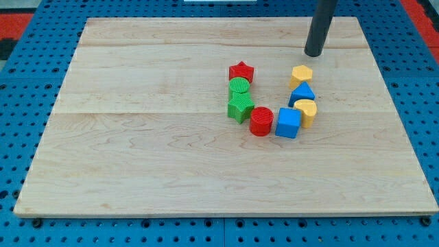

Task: Move the red star towards left a bit

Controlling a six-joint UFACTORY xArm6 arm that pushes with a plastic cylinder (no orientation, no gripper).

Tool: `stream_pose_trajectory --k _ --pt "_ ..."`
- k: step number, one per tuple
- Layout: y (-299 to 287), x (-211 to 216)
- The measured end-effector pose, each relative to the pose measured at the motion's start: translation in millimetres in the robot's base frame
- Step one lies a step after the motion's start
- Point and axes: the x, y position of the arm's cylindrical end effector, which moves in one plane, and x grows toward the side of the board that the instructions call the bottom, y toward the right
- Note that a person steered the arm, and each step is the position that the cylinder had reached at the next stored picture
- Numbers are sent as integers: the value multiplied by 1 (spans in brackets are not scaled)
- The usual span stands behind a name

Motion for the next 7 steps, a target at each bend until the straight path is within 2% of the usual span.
stream_pose_trajectory --k 2,3,7 --pt "-9 4" --pt "-24 26" --pt "-92 49"
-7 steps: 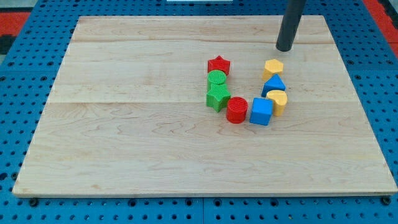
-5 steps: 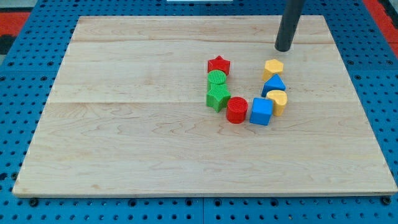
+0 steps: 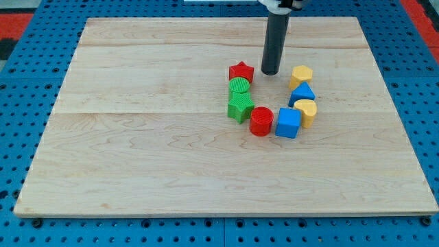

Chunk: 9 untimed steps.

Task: Move the red star towards left a bit

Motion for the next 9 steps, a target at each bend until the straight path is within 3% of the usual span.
stream_pose_trajectory --k 7,9 --pt "-72 7" --pt "-27 7"
